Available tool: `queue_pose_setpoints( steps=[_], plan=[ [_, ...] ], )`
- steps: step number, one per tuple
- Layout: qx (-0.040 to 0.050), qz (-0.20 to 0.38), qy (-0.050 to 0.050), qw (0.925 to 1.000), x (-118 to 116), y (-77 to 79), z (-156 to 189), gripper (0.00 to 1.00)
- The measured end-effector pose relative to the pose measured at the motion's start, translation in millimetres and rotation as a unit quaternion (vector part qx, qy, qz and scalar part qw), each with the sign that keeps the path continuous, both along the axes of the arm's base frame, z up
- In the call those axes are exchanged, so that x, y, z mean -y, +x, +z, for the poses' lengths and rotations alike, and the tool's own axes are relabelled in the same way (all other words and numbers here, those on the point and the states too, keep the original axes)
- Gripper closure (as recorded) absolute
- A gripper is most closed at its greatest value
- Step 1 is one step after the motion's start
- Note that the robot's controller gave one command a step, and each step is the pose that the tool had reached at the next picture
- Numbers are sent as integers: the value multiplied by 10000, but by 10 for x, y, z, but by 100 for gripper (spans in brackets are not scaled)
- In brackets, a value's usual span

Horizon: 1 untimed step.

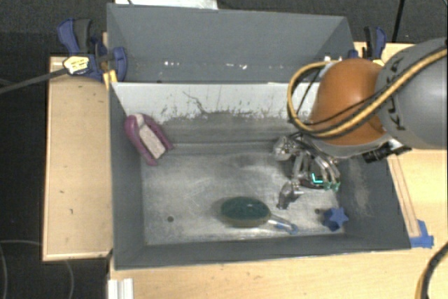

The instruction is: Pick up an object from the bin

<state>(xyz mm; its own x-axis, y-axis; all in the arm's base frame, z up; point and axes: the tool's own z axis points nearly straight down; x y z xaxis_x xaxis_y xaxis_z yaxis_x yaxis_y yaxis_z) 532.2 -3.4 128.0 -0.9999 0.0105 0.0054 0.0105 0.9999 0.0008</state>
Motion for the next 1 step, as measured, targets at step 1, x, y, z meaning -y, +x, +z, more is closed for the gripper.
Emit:
queue_pose_setpoints(
  steps=[1],
  plan=[
    [98,170,-2,9998,-337,-191,-459,0]
  ],
)
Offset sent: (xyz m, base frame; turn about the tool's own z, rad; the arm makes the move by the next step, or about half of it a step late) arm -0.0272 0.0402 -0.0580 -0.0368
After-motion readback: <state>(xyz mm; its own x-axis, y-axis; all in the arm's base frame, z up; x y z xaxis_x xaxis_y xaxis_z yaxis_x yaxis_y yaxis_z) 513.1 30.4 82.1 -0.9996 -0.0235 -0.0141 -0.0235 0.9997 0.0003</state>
